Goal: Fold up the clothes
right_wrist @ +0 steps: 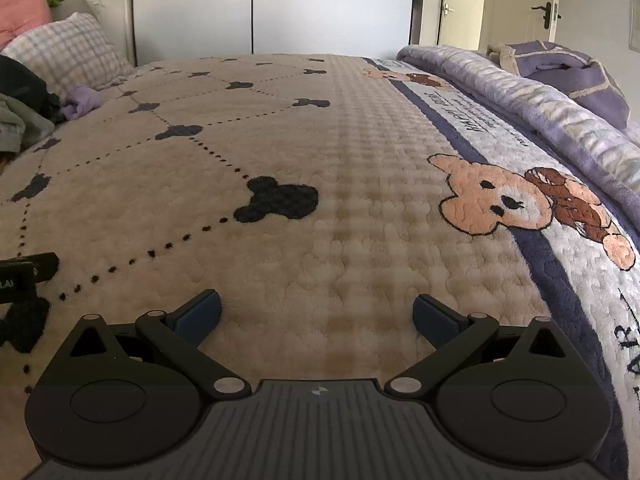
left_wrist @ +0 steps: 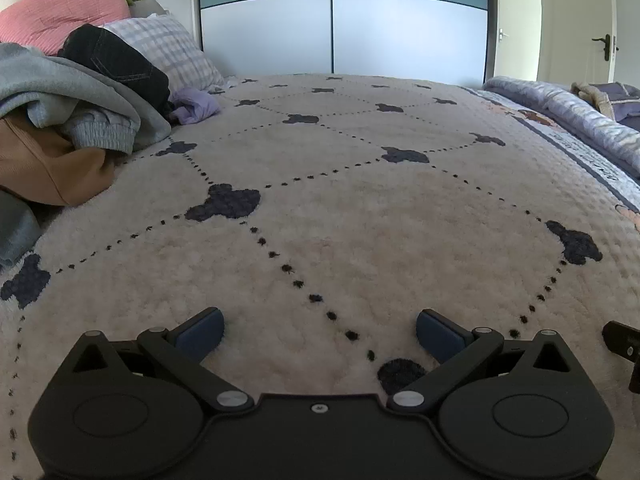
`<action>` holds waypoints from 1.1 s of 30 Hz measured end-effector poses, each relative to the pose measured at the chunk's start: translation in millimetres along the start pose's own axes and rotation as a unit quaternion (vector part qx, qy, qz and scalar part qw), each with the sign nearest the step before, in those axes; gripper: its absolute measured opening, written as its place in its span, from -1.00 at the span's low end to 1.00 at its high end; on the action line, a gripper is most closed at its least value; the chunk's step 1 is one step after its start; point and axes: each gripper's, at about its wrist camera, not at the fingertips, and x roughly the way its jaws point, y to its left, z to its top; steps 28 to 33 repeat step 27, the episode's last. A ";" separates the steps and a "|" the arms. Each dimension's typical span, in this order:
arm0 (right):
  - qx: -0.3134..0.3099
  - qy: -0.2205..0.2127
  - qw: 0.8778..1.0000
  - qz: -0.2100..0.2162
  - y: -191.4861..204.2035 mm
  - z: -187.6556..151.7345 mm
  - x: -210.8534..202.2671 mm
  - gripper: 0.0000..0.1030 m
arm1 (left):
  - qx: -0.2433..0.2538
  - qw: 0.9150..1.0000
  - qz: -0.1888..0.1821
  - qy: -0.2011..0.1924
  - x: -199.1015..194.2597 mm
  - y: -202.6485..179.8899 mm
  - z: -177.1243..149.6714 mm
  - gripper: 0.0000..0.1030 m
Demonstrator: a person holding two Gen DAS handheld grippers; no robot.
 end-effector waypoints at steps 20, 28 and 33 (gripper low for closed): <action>0.010 -0.006 1.000 0.009 -3.7 -3.3 0.7 0.99 | -0.006 1.000 -0.005 -0.004 -0.4 3.3 -1.8 0.99; 0.014 -0.005 1.000 0.012 -5.1 -3.5 0.4 0.99 | -0.005 1.000 -0.005 -0.005 -0.1 4.1 -1.4 0.99; 0.014 -0.005 1.000 0.012 -5.1 -3.5 0.4 0.99 | -0.005 1.000 -0.005 -0.005 -0.1 4.1 -1.4 0.99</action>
